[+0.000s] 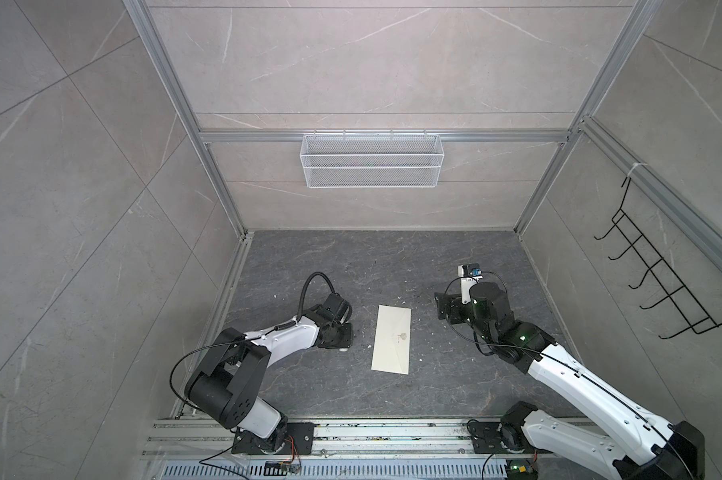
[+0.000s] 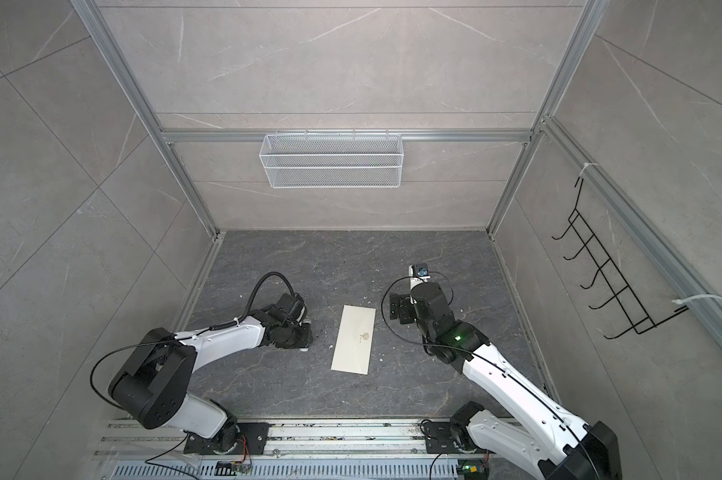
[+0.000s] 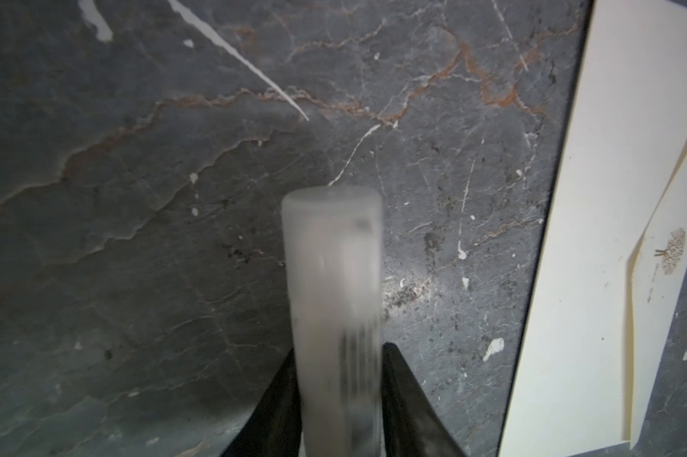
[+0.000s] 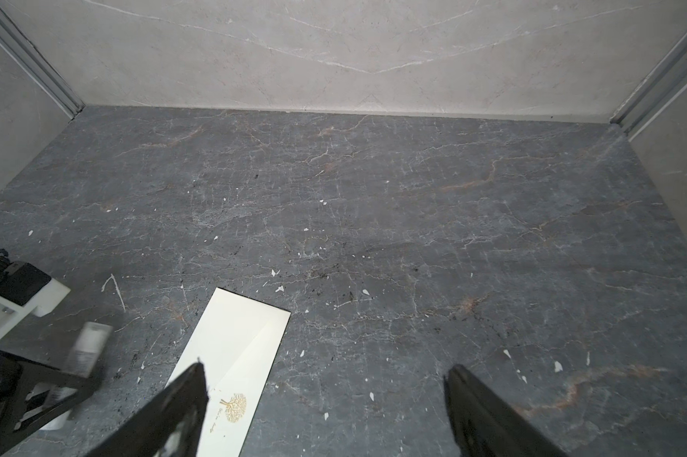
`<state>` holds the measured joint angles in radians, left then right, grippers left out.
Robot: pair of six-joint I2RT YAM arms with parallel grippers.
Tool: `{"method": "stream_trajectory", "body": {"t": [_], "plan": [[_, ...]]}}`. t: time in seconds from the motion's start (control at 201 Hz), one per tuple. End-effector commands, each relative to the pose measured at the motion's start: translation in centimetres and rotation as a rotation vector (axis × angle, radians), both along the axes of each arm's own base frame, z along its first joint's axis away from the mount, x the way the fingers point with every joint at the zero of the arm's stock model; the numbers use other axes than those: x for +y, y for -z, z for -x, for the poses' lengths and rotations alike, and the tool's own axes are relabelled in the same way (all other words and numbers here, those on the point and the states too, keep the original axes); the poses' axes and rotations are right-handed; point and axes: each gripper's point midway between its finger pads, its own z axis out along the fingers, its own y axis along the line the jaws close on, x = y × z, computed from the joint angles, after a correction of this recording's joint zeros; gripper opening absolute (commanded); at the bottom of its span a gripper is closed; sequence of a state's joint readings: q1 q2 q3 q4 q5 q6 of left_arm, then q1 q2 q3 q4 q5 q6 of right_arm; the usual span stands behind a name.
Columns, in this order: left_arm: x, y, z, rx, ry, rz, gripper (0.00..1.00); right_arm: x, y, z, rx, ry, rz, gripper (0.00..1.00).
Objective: Place the letter into the envelope and seal it
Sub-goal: 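Lay the capped glue stick on the table beside the envelope with the left gripper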
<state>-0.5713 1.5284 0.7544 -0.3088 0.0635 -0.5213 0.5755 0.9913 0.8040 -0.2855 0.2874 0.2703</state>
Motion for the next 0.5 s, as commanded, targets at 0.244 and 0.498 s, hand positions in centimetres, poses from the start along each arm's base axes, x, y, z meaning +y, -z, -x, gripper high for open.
{"method": "stream_trajectory", "body": {"t": [0.244, 0.498], "plan": [[-0.8, -1.7, -1.1, -0.04, -0.028, 0.068, 0.53, -0.1, 1.1, -0.3, 0.021, 0.001, -0.027, 1.0], [1.3, -10.2, -3.5, -0.351, -0.072, 0.056, 0.72, -1.5, 2.2, -1.4, 0.035, 0.038, -0.041, 1.0]]}}
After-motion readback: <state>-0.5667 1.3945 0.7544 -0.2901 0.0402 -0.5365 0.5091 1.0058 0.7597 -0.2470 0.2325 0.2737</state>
